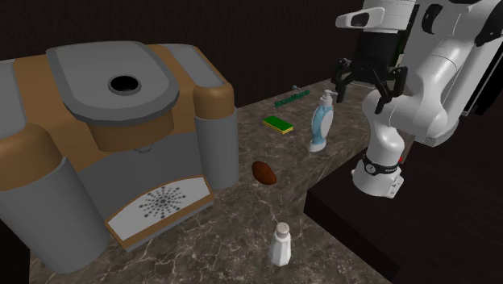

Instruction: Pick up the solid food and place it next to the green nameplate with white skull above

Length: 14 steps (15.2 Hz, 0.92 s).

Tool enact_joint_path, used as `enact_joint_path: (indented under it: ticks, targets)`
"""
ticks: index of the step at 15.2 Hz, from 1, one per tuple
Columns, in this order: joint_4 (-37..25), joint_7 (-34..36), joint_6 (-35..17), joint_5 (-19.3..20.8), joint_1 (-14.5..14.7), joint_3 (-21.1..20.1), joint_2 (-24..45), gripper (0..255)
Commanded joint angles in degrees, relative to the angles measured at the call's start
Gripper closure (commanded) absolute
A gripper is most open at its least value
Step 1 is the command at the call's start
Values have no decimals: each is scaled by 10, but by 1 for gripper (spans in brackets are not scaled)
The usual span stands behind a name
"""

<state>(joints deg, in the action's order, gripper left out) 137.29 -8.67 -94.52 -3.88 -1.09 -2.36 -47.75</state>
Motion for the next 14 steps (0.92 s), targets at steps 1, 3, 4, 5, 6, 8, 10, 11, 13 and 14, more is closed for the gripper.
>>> enact_joint_path:
  ticks: [1, 3, 4, 5, 6, 8, 10, 11, 13, 14]
  targets:
    - [0, 0, 0, 0, 0, 0, 0, 0]
    - [10, 33, -37, -3, -18, -3, 27, 0]
    - [14, 49, -55, -4, -27, -4, 42, 0]
    - [18, 66, -73, -5, -36, -5, 56, 0]
    - [21, 82, -91, -6, -45, -6, 71, 0]
    - [26, 114, -126, -8, -63, -8, 102, 0]
    - [30, 146, -160, -9, -80, -9, 133, 0]
    - [31, 162, -176, -9, -89, -9, 149, 0]
    - [32, 194, -209, -10, -106, -8, 181, 0]
    - [33, 210, -225, -10, -114, -8, 197, 0]
